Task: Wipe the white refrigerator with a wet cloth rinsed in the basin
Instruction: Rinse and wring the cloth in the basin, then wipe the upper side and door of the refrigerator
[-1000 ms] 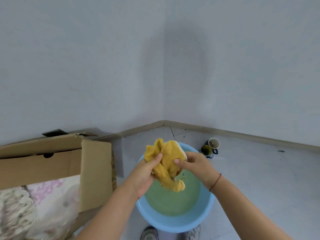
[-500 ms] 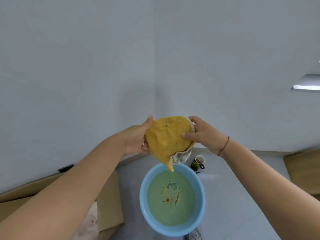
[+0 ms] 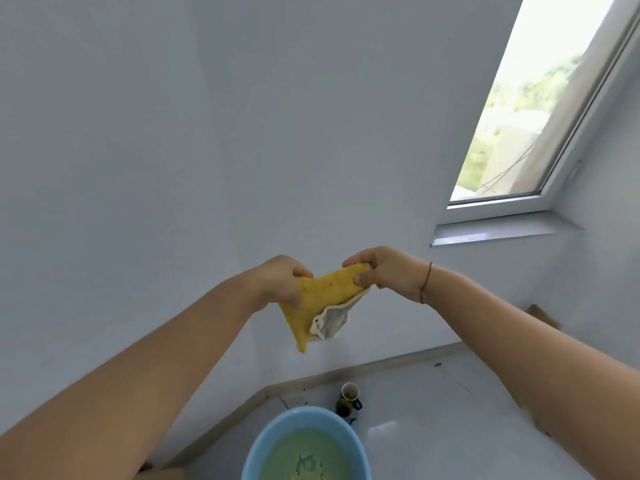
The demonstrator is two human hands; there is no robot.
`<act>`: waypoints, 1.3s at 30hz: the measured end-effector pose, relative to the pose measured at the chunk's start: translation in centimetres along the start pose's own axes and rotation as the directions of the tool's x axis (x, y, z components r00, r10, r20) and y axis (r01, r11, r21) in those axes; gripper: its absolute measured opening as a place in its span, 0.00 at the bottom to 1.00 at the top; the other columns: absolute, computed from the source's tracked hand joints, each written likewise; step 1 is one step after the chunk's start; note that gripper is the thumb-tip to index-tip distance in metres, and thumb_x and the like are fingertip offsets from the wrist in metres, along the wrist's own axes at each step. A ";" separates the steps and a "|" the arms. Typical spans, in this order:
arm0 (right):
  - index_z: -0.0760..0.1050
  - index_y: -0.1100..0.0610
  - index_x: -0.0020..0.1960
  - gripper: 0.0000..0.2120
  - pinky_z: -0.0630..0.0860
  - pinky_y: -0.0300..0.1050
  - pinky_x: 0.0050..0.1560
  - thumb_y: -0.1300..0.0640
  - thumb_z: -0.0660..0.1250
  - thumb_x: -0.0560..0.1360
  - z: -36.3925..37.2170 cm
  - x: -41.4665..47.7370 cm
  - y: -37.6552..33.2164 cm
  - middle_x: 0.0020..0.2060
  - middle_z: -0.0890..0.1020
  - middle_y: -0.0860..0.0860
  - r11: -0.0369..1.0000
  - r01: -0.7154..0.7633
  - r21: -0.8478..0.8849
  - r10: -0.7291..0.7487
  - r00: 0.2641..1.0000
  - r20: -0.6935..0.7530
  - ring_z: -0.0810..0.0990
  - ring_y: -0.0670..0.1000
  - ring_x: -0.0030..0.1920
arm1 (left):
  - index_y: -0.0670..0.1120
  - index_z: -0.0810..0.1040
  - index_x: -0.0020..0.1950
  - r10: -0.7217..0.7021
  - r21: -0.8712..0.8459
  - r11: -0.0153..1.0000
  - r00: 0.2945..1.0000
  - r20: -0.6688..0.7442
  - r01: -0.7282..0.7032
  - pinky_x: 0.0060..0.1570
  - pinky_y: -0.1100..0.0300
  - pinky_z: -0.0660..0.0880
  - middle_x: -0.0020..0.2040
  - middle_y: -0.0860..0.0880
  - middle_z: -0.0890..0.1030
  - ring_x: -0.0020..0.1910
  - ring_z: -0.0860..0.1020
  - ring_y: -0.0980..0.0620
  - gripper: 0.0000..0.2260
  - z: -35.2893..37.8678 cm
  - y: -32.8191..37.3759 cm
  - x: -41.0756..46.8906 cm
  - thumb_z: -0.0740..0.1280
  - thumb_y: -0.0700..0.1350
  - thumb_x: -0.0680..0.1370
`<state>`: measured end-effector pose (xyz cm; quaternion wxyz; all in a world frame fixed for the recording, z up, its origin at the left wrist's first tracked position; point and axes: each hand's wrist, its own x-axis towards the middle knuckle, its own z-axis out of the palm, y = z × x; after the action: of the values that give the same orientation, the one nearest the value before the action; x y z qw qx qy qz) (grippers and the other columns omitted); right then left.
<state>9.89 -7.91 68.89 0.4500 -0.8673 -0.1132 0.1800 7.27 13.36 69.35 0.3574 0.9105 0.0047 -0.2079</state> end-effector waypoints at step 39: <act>0.74 0.53 0.54 0.12 0.78 0.50 0.50 0.66 0.57 0.79 -50.4 -47.4 28.8 0.48 0.78 0.52 0.943 0.067 0.325 0.327 -0.019 -0.945 0.78 0.52 0.48 | 0.50 0.71 0.67 0.753 -0.704 0.615 0.529 0.391 -0.356 0.62 0.50 0.74 0.61 0.49 0.77 0.58 0.77 0.48 0.19 47.1 70.7 6.6 0.56 0.58 0.81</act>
<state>-11.41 -78.58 81.91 0.4927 -0.6708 0.3478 -0.4316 6.74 -71.00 81.71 0.6248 0.5805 -0.3680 -0.3705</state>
